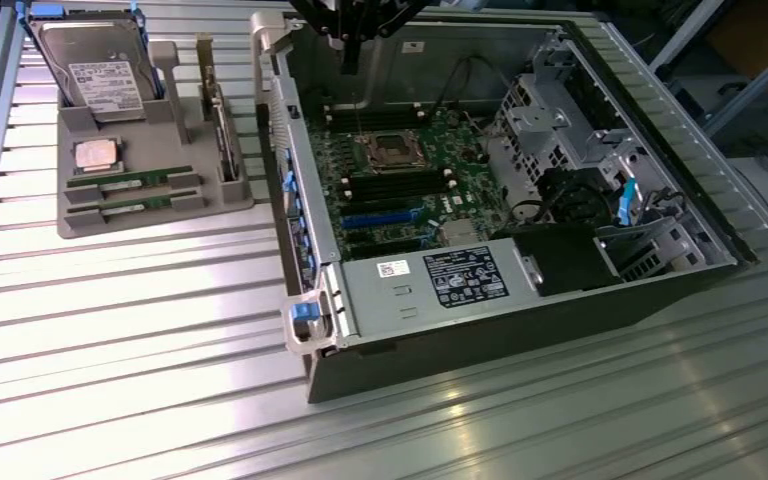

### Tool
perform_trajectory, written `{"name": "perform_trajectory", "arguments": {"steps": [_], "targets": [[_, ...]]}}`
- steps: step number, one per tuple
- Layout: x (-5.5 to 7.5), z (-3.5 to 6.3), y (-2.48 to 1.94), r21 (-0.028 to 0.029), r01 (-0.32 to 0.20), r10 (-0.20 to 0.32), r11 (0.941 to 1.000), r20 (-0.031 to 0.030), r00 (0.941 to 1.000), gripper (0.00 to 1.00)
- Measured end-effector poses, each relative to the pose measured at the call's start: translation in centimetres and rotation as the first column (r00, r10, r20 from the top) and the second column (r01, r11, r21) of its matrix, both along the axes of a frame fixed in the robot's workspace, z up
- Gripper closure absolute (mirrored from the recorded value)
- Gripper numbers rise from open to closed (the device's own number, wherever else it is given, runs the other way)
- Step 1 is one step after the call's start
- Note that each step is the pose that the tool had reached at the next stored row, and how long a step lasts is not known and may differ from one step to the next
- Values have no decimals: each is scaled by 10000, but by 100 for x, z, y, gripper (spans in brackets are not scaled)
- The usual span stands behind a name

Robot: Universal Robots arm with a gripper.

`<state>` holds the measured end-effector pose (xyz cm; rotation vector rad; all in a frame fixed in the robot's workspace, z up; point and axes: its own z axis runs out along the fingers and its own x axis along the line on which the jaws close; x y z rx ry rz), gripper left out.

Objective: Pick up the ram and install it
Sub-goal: 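Reach for the ram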

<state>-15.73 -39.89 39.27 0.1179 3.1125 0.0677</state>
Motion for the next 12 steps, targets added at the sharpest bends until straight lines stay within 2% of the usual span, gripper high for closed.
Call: {"name": "perform_trajectory", "arguments": {"steps": [12], "targets": [[-37, -1, 0, 0, 1, -1, 10000, 0, 10000, 89]]}}
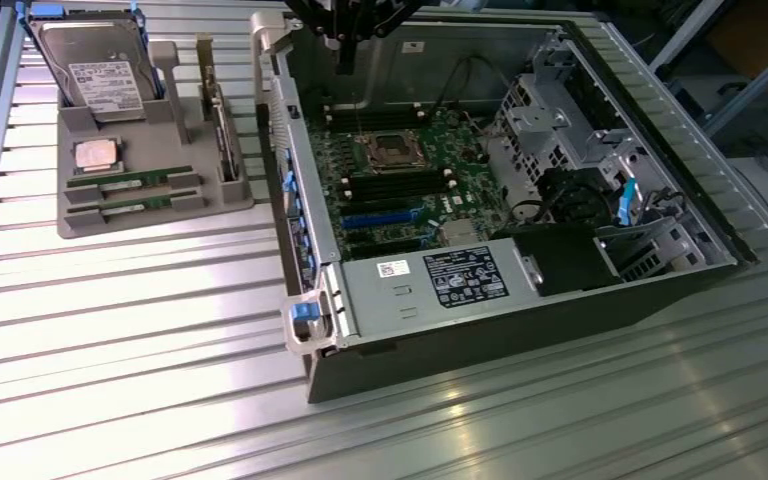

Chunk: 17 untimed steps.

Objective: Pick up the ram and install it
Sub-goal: 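Reach for the ram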

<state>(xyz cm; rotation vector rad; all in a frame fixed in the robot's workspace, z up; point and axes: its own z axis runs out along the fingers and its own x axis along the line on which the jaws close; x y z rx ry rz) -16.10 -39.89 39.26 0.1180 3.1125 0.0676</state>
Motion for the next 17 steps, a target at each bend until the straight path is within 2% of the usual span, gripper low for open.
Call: {"name": "perform_trajectory", "arguments": {"steps": [17], "targets": [[-144, 0, 0, 0, 0, 0, 10000, 0, 10000, 89]]}}
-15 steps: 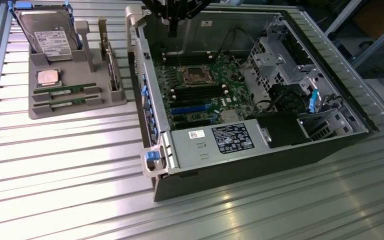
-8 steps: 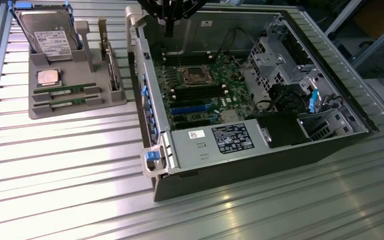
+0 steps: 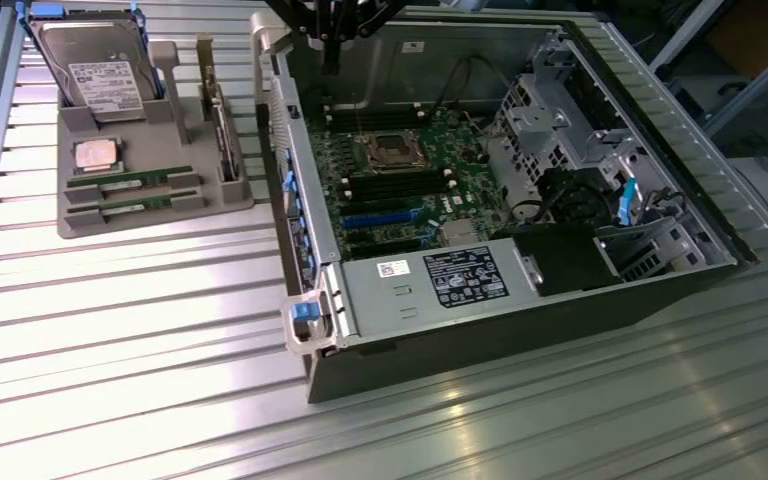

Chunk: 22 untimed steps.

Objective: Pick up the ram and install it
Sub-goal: 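Reach for the ram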

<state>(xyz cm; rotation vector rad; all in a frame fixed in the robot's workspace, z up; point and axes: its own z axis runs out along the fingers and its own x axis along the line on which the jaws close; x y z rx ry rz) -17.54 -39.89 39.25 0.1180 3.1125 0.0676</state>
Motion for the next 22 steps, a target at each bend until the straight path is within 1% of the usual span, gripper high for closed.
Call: {"name": "perform_trajectory", "arguments": {"steps": [22], "targets": [[-66, 0, 0, 0, 0, 0, 10000, 0, 10000, 89]]}}
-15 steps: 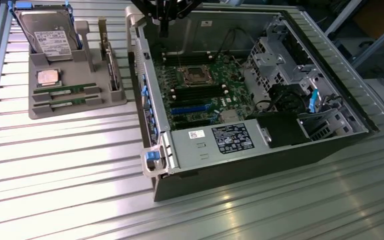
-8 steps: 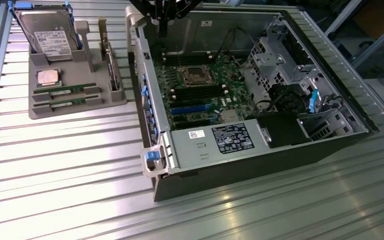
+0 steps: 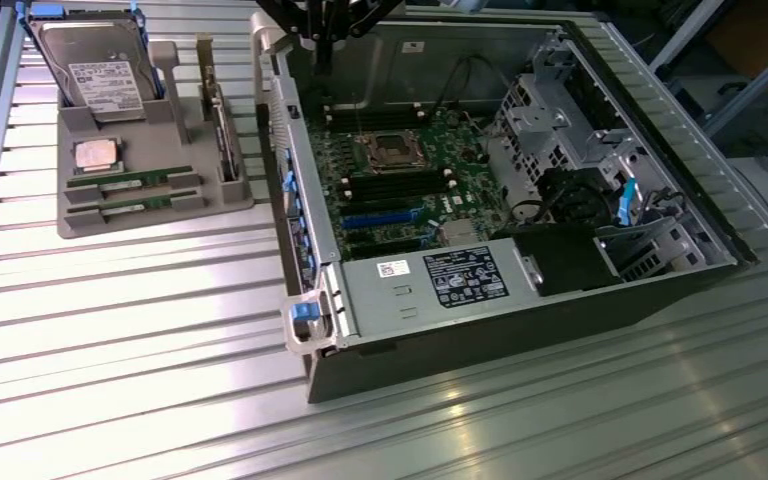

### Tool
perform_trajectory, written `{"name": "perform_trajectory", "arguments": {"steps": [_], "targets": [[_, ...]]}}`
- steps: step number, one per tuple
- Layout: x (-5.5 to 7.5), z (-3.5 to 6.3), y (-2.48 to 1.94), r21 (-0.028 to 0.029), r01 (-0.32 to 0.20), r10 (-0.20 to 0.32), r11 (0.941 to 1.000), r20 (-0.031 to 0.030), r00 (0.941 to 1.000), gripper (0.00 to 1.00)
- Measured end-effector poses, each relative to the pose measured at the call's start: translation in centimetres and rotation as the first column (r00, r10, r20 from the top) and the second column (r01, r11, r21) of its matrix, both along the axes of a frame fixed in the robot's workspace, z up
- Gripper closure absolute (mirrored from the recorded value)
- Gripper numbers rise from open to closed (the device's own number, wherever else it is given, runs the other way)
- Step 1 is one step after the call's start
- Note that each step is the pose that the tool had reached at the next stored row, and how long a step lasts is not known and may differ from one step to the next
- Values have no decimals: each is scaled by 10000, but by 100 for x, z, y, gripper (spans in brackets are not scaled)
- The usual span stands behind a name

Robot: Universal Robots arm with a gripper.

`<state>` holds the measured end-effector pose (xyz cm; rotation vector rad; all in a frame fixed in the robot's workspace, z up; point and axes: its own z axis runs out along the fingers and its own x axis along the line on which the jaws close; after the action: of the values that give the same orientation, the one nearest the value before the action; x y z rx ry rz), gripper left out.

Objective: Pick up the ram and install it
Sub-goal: 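Reach for the ram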

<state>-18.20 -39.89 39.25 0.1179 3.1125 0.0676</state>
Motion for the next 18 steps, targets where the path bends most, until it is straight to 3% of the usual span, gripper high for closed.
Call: {"name": "perform_trajectory", "arguments": {"steps": [18], "targets": [[-59, -1, 0, 0, 0, 0, 10000, 0, 10000, 89]]}}
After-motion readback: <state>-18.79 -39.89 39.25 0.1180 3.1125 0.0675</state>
